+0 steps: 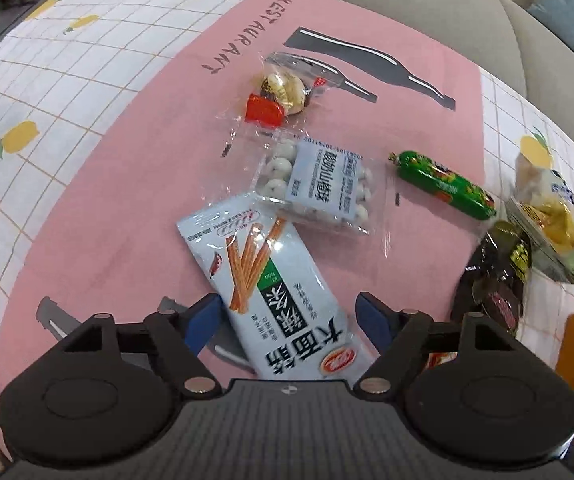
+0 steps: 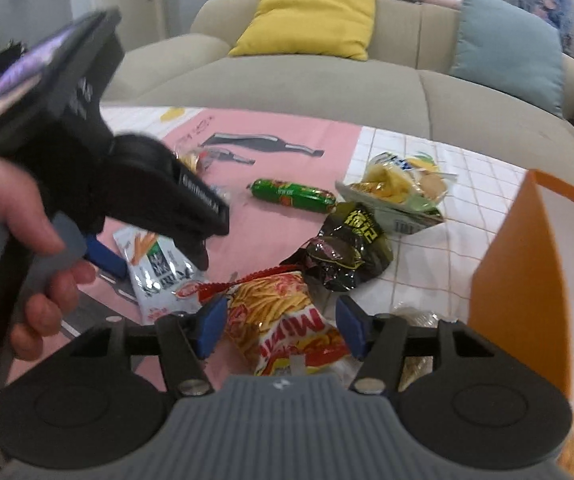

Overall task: Organize snacks
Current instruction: 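Grasp the white breadstick packet with the left tool while the right tool grasps the red fries-snack bag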

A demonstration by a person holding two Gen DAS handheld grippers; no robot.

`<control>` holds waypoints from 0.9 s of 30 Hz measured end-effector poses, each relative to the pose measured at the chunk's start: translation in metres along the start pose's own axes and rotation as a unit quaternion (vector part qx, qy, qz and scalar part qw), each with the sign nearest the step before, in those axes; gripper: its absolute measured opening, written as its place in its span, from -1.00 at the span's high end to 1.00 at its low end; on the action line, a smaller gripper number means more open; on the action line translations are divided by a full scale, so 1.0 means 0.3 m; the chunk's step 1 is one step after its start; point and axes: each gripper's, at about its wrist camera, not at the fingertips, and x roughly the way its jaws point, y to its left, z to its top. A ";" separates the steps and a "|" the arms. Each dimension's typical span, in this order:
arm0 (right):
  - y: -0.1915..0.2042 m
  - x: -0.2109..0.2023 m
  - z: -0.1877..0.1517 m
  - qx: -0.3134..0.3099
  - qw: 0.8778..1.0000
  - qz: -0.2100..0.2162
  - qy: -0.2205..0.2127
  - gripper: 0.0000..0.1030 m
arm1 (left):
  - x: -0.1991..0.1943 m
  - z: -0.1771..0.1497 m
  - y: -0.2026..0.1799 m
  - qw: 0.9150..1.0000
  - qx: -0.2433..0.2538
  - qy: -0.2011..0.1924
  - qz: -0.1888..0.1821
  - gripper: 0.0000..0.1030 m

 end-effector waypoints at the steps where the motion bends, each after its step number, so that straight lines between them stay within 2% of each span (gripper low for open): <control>1: -0.001 0.009 -0.002 0.001 1.000 0.000 0.002 -0.18 | 0.001 0.001 -0.010 1.000 -0.001 -0.001 0.004 -0.83; 3: -0.003 0.010 -0.008 0.007 1.000 0.002 0.003 -0.22 | 0.010 0.000 -0.029 1.000 0.010 -0.004 0.013 -0.88; 6: -0.002 0.007 -0.013 0.013 1.000 0.003 0.004 -0.23 | 0.016 -0.022 -0.060 0.997 0.065 -0.011 0.031 -0.87; 9: 0.004 0.007 -0.019 0.011 1.000 0.003 0.006 -0.27 | 0.004 -0.041 -0.047 0.996 0.089 -0.019 0.019 -0.74; 14: 0.009 0.010 -0.024 0.013 1.000 0.000 0.015 -0.27 | -0.016 -0.065 -0.014 0.991 0.134 -0.005 -0.001 -0.52; 17: 0.009 -0.006 -0.029 0.024 0.999 0.000 0.029 -0.13 | -0.032 -0.095 -0.005 0.985 0.172 0.007 -0.012 -0.48; 21: -0.016 -0.038 -0.049 0.079 0.995 0.013 0.061 -0.10 | -0.060 -0.163 0.000 0.967 0.250 0.018 -0.032 -0.45; 24: -0.036 -0.065 -0.080 0.126 0.988 0.026 0.084 -0.05 | -0.083 -0.227 0.007 0.949 0.312 0.020 -0.048 -0.44; 27: -0.039 -0.106 -0.103 0.145 0.986 0.042 0.075 -0.05 | -0.100 -0.270 0.017 0.935 0.347 0.024 -0.071 -0.43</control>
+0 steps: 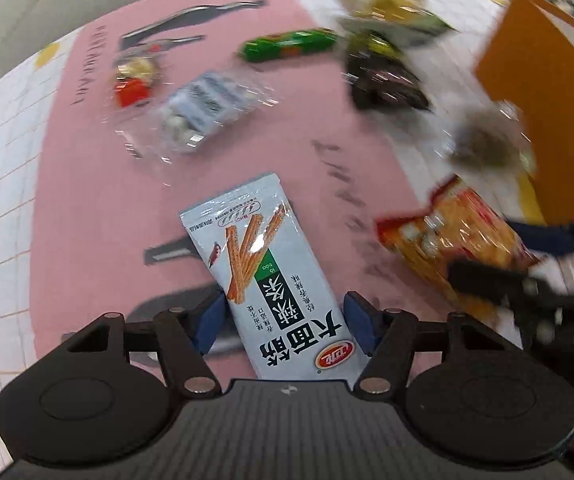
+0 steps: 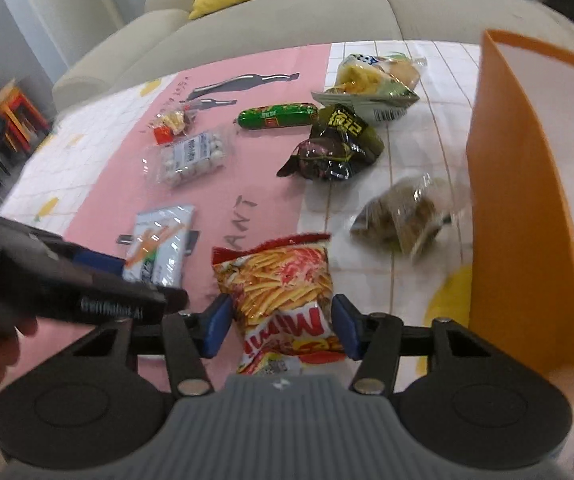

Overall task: Organize snacks
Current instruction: 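Grasp the white breadstick packet with the left tool while the right tool grasps the red fries-snack bag, then carry both packets into the orange box and open both tools to release them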

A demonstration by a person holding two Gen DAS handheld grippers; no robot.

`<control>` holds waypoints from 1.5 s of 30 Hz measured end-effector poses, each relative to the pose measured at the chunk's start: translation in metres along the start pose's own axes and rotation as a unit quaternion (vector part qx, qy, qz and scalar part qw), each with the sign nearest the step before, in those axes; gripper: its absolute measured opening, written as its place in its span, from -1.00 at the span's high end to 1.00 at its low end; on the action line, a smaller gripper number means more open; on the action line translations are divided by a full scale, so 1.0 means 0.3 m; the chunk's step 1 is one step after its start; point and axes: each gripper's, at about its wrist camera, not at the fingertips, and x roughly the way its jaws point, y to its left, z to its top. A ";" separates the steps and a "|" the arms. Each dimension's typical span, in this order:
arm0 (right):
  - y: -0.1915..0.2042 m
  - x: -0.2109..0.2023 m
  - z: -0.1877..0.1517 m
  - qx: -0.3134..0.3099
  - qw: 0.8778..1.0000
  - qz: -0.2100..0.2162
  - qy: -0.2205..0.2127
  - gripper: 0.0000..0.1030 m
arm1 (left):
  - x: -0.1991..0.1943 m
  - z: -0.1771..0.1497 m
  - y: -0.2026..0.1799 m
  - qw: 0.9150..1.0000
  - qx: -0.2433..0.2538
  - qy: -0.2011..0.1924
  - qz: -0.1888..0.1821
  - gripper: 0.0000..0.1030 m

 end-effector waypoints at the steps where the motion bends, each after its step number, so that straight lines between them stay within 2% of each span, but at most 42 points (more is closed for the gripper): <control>1: 0.002 -0.011 -0.004 -0.005 1.000 0.002 -0.008 -0.07 | -0.002 -0.010 -0.003 1.000 0.003 -0.004 -0.004 -0.43; 4: 0.020 -0.022 -0.007 -0.042 0.999 -0.001 -0.029 -0.29 | -0.007 -0.027 0.018 0.999 -0.028 -0.019 -0.007 -0.53; 9: 0.036 0.005 -0.030 -0.117 0.992 -0.014 -0.040 -0.29 | -0.016 -0.029 0.107 0.987 -0.153 -0.035 -0.026 -0.67; 11: 0.031 0.017 -0.033 -0.116 0.993 -0.006 -0.035 -0.29 | -0.009 -0.021 0.116 0.984 -0.176 -0.032 -0.017 -0.69; 15: 0.029 0.045 -0.026 -0.100 0.994 -0.009 -0.032 -0.29 | 0.001 -0.012 0.088 0.981 -0.192 -0.035 0.022 -0.75; 20: 0.021 0.056 -0.024 -0.075 0.997 -0.010 -0.036 -0.29 | 0.013 -0.015 0.023 0.984 -0.156 -0.044 0.068 -0.78; 24: 0.012 0.068 -0.031 -0.062 0.998 -0.010 -0.025 -0.24 | 0.007 -0.029 0.021 0.985 -0.151 -0.057 0.057 -0.64; 27: 0.007 0.069 -0.031 -0.051 0.998 -0.006 -0.023 -0.11 | -0.005 -0.035 0.014 0.988 -0.134 -0.065 0.051 -0.26; 34: 0.014 0.036 -0.026 -0.040 0.999 -0.026 -0.023 0.03 | -0.020 -0.039 0.013 0.988 -0.132 -0.073 0.030 -0.13; 39: 0.042 -0.077 0.004 -0.047 0.997 -0.022 -0.065 0.04 | -0.098 -0.036 -0.010 0.985 -0.138 -0.103 0.011 -0.11; 45: 0.038 -0.250 0.026 -0.028 0.992 -0.046 -0.118 0.04 | -0.265 -0.015 -0.046 0.978 -0.147 -0.146 -0.021 -0.10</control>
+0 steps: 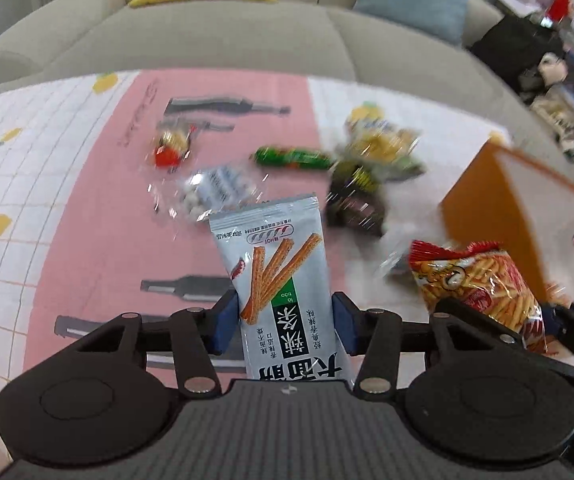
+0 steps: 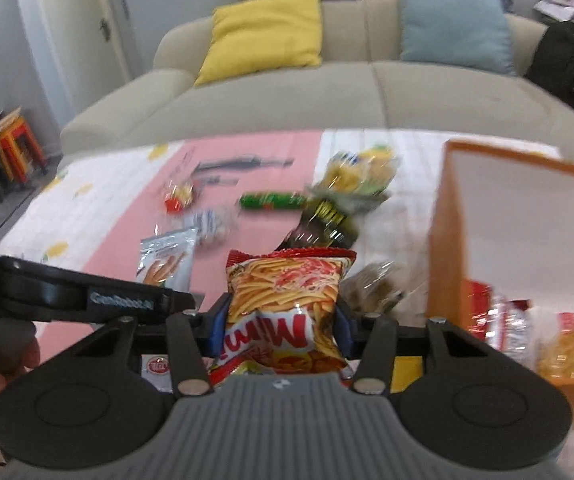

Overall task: Organize snacks
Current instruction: 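Carry both packets into the orange box and open both tools to release them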

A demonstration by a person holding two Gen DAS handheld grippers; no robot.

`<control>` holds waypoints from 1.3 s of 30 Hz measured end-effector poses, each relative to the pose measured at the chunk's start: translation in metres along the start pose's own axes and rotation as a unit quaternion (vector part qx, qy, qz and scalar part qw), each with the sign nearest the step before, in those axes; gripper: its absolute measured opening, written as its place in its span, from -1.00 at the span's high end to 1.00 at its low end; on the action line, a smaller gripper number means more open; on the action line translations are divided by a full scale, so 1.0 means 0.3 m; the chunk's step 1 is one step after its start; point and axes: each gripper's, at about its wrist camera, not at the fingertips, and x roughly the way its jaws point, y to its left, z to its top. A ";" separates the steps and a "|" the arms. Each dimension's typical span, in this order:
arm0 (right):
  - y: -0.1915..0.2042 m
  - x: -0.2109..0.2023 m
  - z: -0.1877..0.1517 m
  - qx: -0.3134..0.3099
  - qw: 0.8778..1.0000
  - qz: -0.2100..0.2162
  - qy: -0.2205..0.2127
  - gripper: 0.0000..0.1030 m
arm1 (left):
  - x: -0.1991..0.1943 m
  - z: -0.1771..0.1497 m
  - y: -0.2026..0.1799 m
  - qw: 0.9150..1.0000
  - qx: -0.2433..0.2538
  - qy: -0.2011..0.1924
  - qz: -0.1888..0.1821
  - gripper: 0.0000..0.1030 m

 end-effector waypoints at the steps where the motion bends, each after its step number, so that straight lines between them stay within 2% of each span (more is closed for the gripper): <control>1: -0.013 -0.035 0.009 0.008 1.000 -0.002 -0.013 0.04 | -0.020 0.009 -0.009 1.000 -0.001 -0.004 -0.006 -0.10; 4: -0.059 -0.131 0.039 0.035 0.998 -0.011 -0.049 0.04 | -0.086 0.043 -0.056 0.999 0.000 -0.018 -0.028 -0.10; 11: -0.217 -0.308 0.085 0.086 0.989 -0.054 -0.109 0.04 | -0.191 0.127 -0.263 0.995 0.051 -0.041 -0.077 -0.09; 17: -0.387 -0.385 0.093 0.096 0.982 -0.101 -0.124 0.04 | -0.186 0.178 -0.485 0.986 0.129 -0.046 -0.095 -0.09; 22: -0.510 -0.381 0.101 0.084 0.981 -0.138 -0.105 0.04 | -0.106 0.217 -0.670 0.978 0.169 -0.024 -0.118 -0.09; 26: -0.579 -0.338 0.104 0.058 0.984 -0.154 -0.071 0.04 | -0.013 0.232 -0.756 0.975 0.186 0.008 -0.123 -0.09; 33: -0.662 -0.196 0.108 0.067 0.984 -0.165 0.002 0.04 | 0.130 0.235 -0.821 0.970 0.214 0.055 -0.100 -0.09; 39: -0.692 -0.080 0.116 0.071 0.986 -0.150 0.032 0.04 | 0.227 0.239 -0.839 0.965 0.239 0.083 -0.071 -0.09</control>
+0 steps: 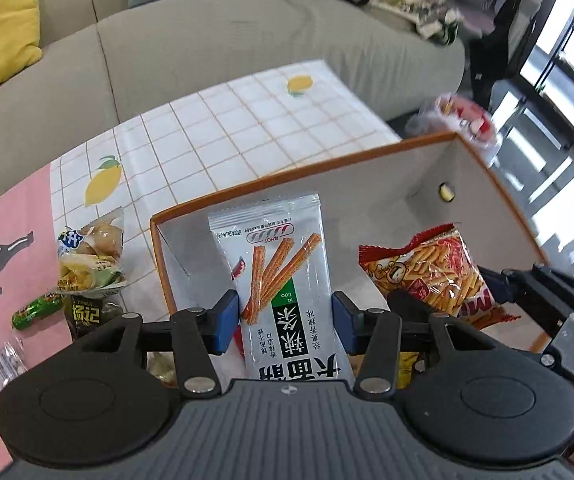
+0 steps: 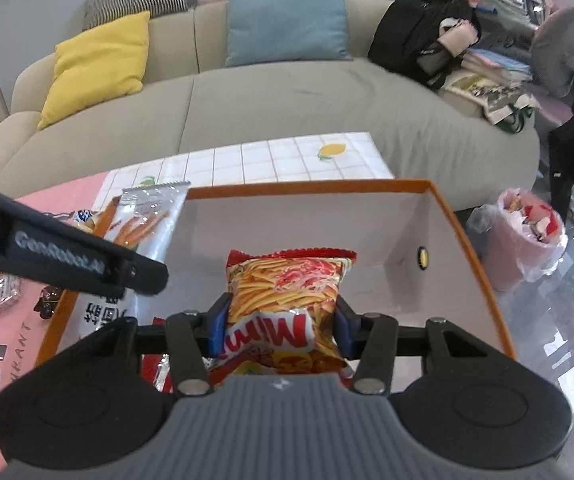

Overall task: Organize snacks
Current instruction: 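Carry both packets into the orange box and open both tools to release them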

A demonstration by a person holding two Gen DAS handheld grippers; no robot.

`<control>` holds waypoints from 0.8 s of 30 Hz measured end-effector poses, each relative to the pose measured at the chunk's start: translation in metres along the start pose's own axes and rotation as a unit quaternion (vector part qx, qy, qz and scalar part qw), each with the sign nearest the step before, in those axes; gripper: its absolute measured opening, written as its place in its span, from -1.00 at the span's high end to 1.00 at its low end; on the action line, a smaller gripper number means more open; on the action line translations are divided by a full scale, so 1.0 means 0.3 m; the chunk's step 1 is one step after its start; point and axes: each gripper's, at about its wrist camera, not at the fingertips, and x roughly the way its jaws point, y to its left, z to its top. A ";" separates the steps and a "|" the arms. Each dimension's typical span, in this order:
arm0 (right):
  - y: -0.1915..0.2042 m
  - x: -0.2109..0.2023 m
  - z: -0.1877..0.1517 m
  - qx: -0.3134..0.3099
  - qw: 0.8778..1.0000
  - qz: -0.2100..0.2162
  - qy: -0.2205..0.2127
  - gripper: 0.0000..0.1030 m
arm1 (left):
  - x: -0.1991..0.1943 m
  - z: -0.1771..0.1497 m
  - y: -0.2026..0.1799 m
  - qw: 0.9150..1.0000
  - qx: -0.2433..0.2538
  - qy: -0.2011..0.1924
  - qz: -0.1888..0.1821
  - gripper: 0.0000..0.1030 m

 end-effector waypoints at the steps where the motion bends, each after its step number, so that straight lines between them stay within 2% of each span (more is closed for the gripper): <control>1: 0.001 0.015 0.002 -0.002 1.000 0.004 0.005 0.04 | 0.018 0.002 0.001 1.000 0.004 0.006 0.003 -0.09; 12: 0.029 0.152 -0.004 -0.034 0.996 0.016 0.079 0.03 | 0.147 0.022 -0.025 0.995 0.055 0.078 0.026 -0.10; 16: 0.046 0.169 -0.014 -0.049 0.995 0.015 0.089 0.02 | 0.170 0.026 -0.026 0.993 0.057 0.097 0.030 -0.10; 21: 0.060 0.168 -0.014 -0.059 0.994 0.008 0.094 0.00 | 0.167 0.031 -0.027 0.992 0.060 0.102 0.035 -0.19; 24: 0.061 0.153 -0.008 -0.061 0.994 0.002 0.093 -0.10 | 0.148 0.035 -0.020 0.993 0.059 0.097 0.033 -0.28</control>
